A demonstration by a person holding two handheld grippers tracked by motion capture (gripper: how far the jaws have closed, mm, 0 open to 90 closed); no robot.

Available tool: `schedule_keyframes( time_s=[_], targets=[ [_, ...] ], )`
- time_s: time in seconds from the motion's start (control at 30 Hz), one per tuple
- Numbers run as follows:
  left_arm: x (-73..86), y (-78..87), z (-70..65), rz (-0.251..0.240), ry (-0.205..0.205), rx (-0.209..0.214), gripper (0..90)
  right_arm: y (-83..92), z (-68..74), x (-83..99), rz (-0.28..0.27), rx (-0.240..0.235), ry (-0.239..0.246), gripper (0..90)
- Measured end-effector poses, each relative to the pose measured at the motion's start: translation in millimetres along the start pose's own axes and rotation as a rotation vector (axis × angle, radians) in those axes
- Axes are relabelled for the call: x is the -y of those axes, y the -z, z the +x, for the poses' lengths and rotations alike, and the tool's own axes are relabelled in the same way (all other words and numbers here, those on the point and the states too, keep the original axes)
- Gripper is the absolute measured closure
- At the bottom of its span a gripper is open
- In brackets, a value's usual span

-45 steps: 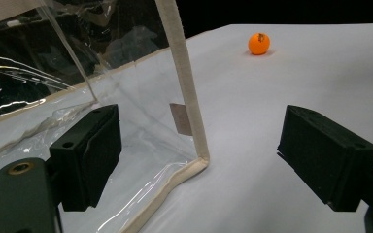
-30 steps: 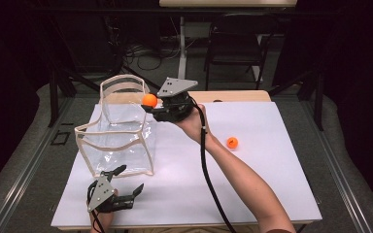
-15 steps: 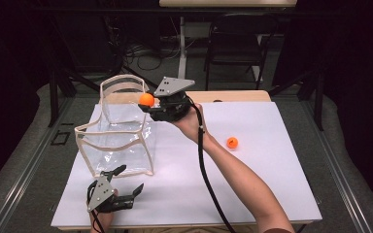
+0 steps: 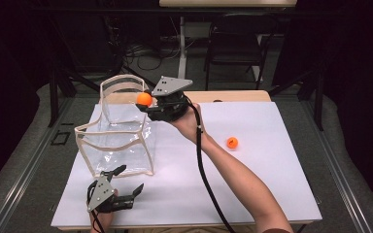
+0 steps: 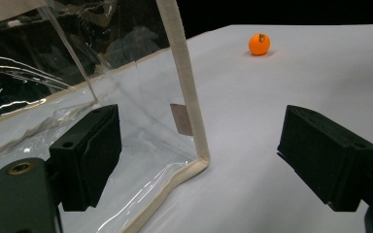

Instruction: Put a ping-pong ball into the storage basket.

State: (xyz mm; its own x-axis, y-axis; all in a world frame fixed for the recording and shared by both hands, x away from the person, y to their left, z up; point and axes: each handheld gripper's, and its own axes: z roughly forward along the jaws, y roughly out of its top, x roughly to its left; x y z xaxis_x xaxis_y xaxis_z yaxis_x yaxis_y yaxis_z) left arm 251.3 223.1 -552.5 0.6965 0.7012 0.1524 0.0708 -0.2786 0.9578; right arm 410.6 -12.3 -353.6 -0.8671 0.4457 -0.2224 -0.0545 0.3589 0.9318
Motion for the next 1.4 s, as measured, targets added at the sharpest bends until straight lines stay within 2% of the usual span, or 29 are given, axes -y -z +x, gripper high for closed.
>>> schedule_keyframes(
  time_s=[0.77, 1.4],
  targets=[
    [0.3, 1.1, 0.1, -0.002, 0.001, -0.004, 15.5, -7.7, 5.9, -6.8, -0.013, -0.009, 0.001, 50.9],
    [0.4, 1.5, 0.1, -0.002, 0.002, -0.006, 15.5, -17.8, 6.8, -9.2, 0.011, -0.017, -0.003, 50.9]
  ],
)
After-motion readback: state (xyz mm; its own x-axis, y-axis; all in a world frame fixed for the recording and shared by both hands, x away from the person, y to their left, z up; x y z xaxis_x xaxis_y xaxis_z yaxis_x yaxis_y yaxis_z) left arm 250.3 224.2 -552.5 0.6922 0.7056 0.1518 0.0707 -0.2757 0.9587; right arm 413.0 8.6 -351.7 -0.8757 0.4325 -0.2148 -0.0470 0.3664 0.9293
